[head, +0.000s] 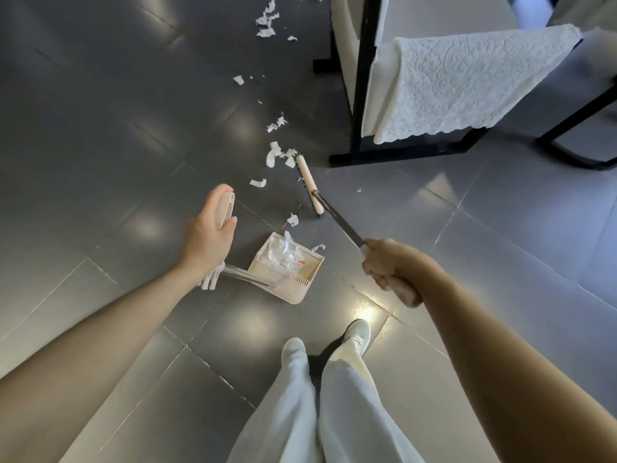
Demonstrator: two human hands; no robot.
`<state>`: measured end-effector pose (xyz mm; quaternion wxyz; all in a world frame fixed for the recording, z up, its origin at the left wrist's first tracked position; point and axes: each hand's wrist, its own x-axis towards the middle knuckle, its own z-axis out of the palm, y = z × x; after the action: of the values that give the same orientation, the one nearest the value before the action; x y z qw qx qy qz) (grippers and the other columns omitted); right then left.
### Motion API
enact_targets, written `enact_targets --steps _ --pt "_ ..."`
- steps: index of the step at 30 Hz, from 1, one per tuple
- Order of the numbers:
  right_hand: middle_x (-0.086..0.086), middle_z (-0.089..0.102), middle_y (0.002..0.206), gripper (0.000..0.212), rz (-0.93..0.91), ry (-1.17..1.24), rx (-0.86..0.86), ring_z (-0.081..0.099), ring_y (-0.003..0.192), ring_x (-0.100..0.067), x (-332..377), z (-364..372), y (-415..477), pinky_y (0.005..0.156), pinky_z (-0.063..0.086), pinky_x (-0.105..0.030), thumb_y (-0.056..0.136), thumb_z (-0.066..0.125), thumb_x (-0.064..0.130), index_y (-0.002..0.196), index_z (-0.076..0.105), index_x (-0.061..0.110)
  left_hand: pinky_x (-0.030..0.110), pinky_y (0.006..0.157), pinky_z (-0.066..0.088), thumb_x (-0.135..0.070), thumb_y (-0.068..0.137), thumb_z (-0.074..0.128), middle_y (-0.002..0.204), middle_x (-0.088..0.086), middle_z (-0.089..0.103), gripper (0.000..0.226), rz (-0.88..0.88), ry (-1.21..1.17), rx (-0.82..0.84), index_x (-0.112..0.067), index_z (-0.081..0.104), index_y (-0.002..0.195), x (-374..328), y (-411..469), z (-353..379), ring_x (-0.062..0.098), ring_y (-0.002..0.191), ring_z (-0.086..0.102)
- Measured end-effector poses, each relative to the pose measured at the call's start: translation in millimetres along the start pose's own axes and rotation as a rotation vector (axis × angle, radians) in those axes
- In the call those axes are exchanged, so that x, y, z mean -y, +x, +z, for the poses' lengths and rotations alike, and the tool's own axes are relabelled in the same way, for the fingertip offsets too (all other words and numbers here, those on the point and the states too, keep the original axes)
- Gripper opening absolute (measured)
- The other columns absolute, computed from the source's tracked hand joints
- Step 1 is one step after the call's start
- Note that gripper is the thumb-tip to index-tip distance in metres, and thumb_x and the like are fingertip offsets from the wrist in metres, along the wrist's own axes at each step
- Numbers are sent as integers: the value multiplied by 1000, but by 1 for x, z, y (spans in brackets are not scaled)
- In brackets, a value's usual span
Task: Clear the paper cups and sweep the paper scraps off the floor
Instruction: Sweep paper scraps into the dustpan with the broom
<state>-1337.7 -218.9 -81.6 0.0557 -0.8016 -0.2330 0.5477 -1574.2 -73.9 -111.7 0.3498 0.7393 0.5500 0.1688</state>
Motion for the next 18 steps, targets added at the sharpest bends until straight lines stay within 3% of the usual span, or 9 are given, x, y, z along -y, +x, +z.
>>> enact_targets --steps 4,9,11,15,18 --pt "-2 57 65 53 -40 -170 47 48 43 -11 -1 31 6 33 34 -14 87 44 1 138 45 17 43 76 51 -5 91 55 119 10 63 47 21 6 -22 -21 48 134 -3 11 0 44 89 61" --pt "-3 54 57 45 -21 -294 225 47 44 -16 -10 28 -8 50 41 -21 80 45 1 123 51 16 49 75 55 -7 91 54 119 9 62 47 5 10 -10 -24 47 134 -1 19 -3 46 86 62" --pt "-8 53 63 49 1 -230 265 45 42 -17 -18 23 -15 48 41 -23 79 46 -1 124 49 20 47 74 54 -7 91 53 113 6 61 46 -3 6 3 -26 46 132 1 19 -4 45 84 62" --pt "-8 51 63 62 24 -92 185 44 39 -15 -29 11 -33 41 40 -22 84 46 -2 139 40 26 39 70 47 -5 91 54 99 2 56 45 34 -6 47 -25 48 131 5 14 -3 32 71 52" --pt "-8 52 58 74 8 -54 105 46 40 -16 -35 8 -37 42 42 -25 85 45 -4 150 28 27 40 70 47 -7 91 55 91 0 53 45 74 19 90 -26 48 131 2 7 -3 35 67 49"
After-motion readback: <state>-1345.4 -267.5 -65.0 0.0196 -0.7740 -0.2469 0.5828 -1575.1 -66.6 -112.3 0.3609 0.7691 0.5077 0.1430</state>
